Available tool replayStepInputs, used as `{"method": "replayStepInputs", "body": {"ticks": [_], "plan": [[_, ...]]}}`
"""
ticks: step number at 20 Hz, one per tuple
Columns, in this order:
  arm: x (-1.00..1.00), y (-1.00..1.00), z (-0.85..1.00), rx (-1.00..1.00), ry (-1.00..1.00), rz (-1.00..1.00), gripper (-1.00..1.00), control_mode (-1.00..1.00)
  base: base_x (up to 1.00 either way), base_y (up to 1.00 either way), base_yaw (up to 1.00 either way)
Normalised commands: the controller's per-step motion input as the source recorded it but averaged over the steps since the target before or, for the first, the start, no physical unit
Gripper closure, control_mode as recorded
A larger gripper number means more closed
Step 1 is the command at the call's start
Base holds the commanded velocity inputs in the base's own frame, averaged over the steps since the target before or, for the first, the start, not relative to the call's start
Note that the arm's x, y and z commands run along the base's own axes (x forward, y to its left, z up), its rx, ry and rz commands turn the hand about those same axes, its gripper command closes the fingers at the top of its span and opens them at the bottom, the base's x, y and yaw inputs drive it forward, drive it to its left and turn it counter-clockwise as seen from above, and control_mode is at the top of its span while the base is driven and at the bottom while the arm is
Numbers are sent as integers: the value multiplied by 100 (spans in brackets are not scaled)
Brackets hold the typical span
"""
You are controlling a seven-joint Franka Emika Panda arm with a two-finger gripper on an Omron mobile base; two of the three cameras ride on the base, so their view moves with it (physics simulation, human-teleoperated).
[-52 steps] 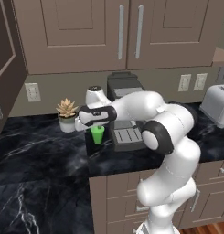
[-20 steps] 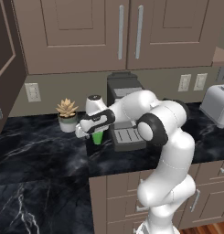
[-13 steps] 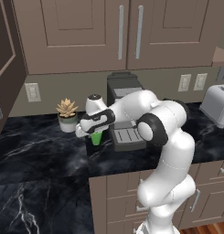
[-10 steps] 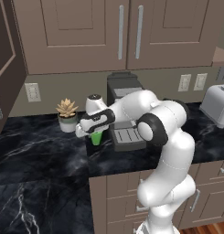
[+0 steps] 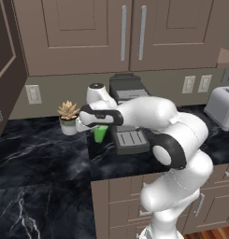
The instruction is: Pick the cup and bowl from the counter and place them on the counter next to the sink.
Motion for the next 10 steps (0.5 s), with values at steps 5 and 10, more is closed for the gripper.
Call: {"method": "replayStepInputs", "body": {"ticks": [5, 10], "plan": [[-58, -24, 69, 0, 0, 0, 100, -100, 0, 0, 0], [-94, -36, 53, 0, 0, 0, 100, -100, 0, 0, 0]]}}
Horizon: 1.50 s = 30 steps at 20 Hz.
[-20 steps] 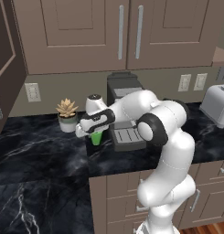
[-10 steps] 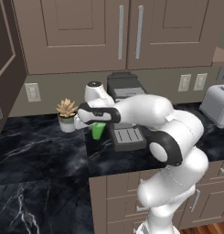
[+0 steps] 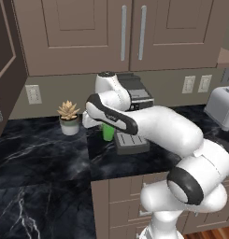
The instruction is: Pick the cup and bowl from the counter and place them on the counter next to the sink.
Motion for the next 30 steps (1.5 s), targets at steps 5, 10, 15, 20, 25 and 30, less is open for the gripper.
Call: {"method": "replayStepInputs", "body": {"ticks": [5, 10, 15, 20, 25, 30], "plan": [[-100, -25, 39, 0, 0, 2, 100, -100, 0, 0, 0], [-93, -35, 10, 0, 0, 0, 100, -100, 0, 0, 0], [-84, -61, 7, -1, 0, 0, 100, -100, 0, 0, 0], [-58, -85, 0, -2, 0, 0, 100, -100, 0, 0, 0], [-39, -91, 0, -5, 0, 0, 100, -100, 0, 0, 0], [-12, -6, 0, 0, 0, 0, 100, -100, 0, 0, 0]]}}
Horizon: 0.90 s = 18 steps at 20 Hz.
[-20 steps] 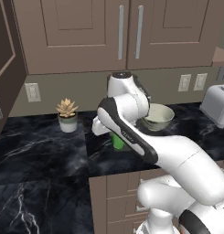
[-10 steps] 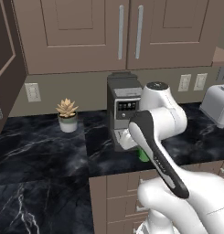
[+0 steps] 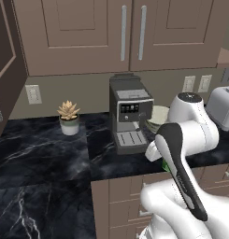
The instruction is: Pick the cup and bowl from the counter and place them on the counter next to the sink.
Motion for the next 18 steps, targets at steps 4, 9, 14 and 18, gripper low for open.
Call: {"method": "replayStepInputs", "body": {"ticks": [4, 9, 14, 18], "plan": [[0, 0, 0, 0, 0, 0, 100, -100, 0, 0, 0], [0, 0, 0, 0, 0, 0, 100, 100, 0, 0, 0], [0, 0, 0, 0, 0, 0, 100, 100, -80, -8, -7], [0, 0, 0, 0, 0, 0, 100, 100, -100, -39, -23]]}}
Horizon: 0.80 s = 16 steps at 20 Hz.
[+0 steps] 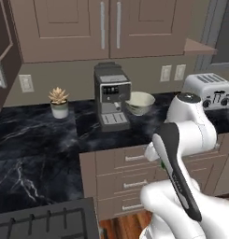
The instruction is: Pick the cup and bowl from the counter and place them on the counter next to the sink.
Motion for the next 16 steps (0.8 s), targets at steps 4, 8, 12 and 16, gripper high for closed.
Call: {"method": "replayStepInputs", "body": {"ticks": [4, 8, 12, 16], "plan": [[0, 0, 0, 0, 0, 0, 100, 100, -72, -80, -40], [0, 0, 0, 0, 0, 0, 100, 100, -3, -92, -59], [0, 0, 0, 0, 0, 0, 100, 100, 7, -94, -66], [0, 0, 0, 0, 0, 0, 100, 100, 6, -76, -63]]}}
